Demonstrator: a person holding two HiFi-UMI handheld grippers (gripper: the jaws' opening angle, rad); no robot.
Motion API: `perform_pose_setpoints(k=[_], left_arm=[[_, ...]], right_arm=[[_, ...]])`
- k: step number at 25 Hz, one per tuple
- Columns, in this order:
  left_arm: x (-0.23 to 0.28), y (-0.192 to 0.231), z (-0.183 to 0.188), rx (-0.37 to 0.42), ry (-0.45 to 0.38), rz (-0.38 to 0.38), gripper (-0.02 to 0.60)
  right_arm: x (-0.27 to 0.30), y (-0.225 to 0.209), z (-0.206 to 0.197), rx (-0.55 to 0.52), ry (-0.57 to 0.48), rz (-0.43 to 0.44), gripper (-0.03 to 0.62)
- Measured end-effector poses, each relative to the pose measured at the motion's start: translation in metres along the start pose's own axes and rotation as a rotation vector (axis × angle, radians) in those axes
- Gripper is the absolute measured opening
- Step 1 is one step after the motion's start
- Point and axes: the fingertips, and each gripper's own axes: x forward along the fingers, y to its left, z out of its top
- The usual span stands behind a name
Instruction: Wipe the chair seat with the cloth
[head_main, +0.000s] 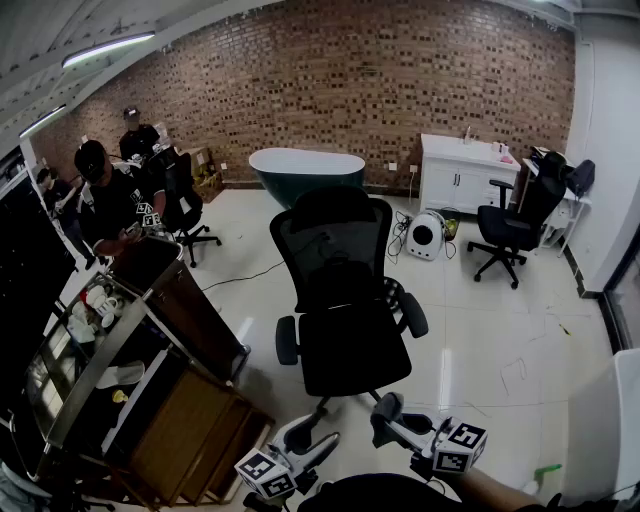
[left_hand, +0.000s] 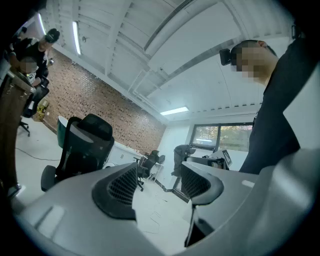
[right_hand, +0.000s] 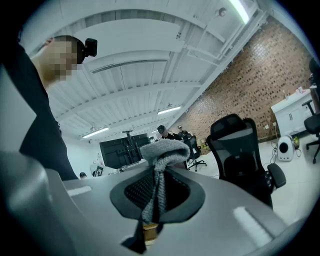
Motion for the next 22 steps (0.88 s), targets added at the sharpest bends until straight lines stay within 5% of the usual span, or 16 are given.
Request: perform_pose_setpoints(k=[22], left_arm=[[0.071,-0.024,-0.033,0.0,-0.007,0.044,0.295]], right_arm=[[-0.057,-0.06,-0.001,0.011,0.01,0.012,0.028]])
